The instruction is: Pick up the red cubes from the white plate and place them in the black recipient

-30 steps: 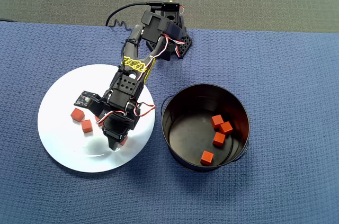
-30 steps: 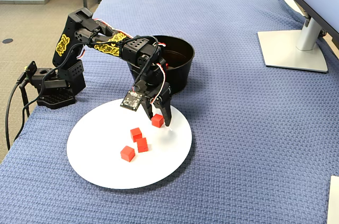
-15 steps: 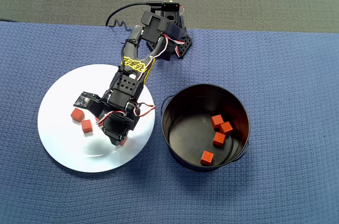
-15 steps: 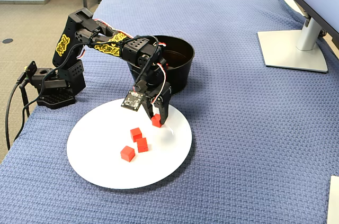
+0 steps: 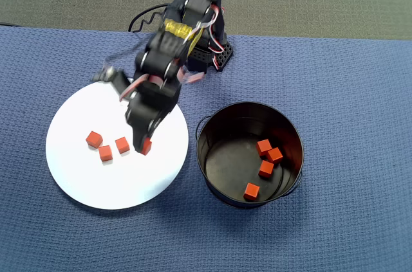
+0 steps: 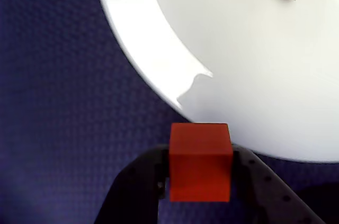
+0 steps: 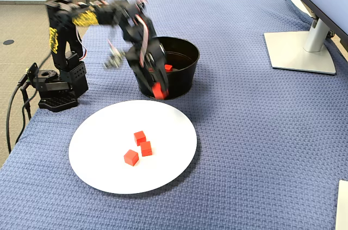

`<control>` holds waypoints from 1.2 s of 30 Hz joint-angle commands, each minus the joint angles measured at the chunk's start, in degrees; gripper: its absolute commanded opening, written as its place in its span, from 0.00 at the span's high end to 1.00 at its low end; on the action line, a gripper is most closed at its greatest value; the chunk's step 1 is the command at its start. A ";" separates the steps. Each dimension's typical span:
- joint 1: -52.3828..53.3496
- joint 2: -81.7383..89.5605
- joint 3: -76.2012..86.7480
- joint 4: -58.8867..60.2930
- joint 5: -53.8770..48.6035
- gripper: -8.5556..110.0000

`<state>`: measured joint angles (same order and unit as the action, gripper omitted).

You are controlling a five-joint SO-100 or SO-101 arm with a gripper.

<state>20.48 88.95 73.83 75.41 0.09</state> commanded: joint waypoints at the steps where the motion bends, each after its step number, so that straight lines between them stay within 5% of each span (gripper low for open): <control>1: -8.53 13.01 1.67 2.02 2.20 0.93; 9: -29.79 20.39 11.69 -0.79 4.39 0.93; 10: -32.52 20.04 12.83 -1.23 3.34 0.89; 12: -36.74 18.37 13.80 -1.05 -0.18 0.64; 14: -37.27 15.73 12.13 -0.09 -1.76 0.60; 20: -25.93 11.43 7.38 1.58 -9.49 0.60; 30: -0.18 8.00 17.05 -3.96 -45.18 0.60; 36: 8.44 2.37 18.11 -7.73 -45.00 0.63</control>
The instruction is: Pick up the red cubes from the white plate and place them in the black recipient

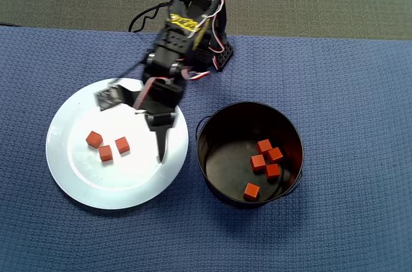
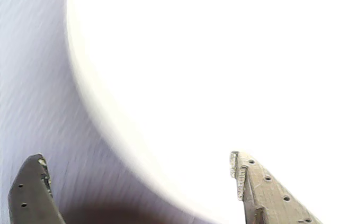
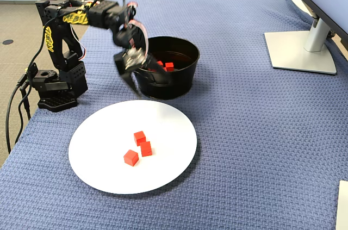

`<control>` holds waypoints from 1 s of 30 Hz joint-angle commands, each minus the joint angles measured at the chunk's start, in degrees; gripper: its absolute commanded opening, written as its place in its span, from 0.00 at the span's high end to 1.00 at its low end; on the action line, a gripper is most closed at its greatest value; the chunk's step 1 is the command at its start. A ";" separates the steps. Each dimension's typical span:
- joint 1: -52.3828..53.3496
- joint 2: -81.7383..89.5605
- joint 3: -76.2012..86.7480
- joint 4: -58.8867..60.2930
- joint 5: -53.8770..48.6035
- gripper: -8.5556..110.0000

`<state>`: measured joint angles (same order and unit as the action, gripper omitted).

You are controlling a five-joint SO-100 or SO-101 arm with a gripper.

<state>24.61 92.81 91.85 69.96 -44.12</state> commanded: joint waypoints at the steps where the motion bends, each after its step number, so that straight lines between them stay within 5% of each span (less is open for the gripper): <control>1: 5.01 -2.72 0.18 -2.11 -0.35 0.63; 13: 8.44 -21.88 -18.11 11.51 -7.82 0.64; 23: 10.99 -23.82 -18.19 11.16 -33.22 0.67; 30: 13.01 -26.54 -19.07 7.65 -35.07 0.67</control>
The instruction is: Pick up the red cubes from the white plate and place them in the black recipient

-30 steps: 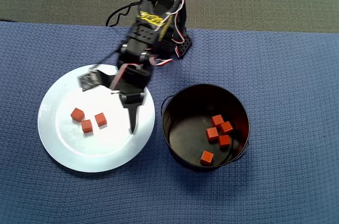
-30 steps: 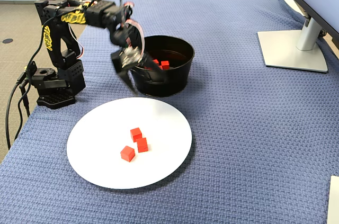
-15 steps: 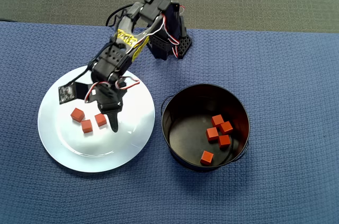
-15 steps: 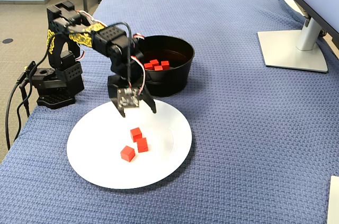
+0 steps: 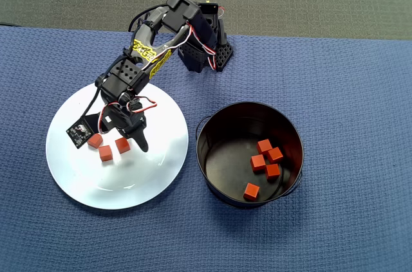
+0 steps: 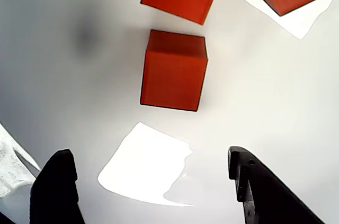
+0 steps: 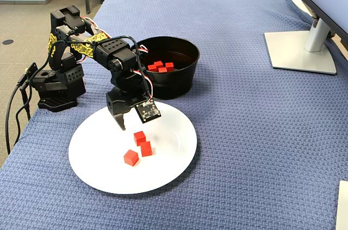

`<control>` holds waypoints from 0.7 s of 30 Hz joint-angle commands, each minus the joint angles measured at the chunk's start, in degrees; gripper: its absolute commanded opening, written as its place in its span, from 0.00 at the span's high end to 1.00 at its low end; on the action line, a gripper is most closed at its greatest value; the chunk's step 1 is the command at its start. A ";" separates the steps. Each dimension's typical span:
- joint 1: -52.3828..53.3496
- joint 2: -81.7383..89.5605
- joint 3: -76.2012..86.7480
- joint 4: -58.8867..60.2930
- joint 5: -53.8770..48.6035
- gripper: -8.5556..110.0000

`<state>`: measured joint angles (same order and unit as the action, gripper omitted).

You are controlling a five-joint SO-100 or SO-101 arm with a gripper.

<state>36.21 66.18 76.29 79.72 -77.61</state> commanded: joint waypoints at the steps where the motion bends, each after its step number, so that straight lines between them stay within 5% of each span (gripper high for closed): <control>1: 1.67 -0.44 -3.52 -2.81 -1.41 0.67; 21: 2.11 -7.03 -10.11 -6.06 8.96 0.70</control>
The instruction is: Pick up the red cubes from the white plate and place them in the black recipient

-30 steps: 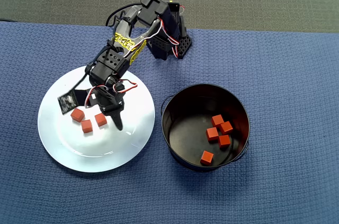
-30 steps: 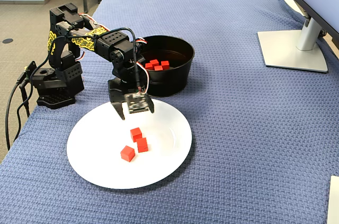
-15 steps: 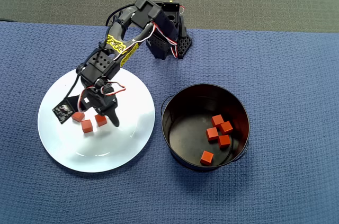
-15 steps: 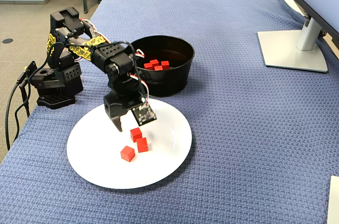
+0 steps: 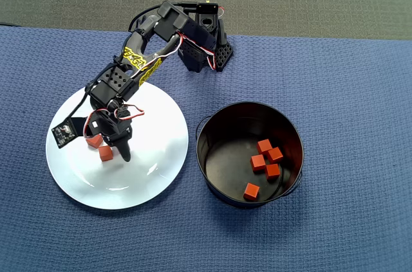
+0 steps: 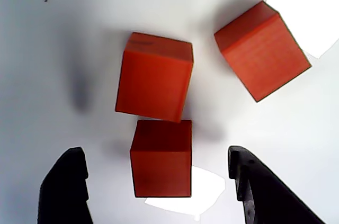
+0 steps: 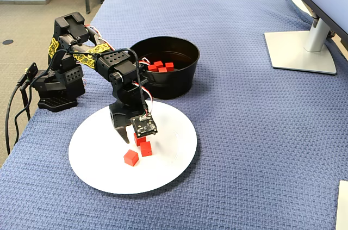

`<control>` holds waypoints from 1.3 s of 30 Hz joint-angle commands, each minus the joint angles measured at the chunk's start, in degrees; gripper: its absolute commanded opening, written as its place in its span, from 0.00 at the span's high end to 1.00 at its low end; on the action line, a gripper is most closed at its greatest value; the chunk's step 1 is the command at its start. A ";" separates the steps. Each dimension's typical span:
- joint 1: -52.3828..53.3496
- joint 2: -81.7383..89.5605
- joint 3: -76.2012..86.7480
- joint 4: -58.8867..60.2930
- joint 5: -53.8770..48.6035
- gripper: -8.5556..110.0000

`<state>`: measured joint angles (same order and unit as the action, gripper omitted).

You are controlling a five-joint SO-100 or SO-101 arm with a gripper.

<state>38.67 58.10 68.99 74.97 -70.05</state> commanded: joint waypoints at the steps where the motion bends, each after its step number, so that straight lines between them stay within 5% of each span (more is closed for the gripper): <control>1: -0.35 1.41 -2.37 -1.41 1.41 0.70; 9: -0.70 2.37 0.18 -2.02 0.79 0.74; 15: -0.70 2.72 0.79 -2.72 0.79 0.93; 21: -0.70 3.08 0.88 -4.04 2.64 0.93; 33: -4.48 29.00 7.82 1.93 26.81 0.93; 39: -19.51 45.09 10.72 6.77 40.17 0.93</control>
<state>29.44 91.67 78.93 78.57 -36.74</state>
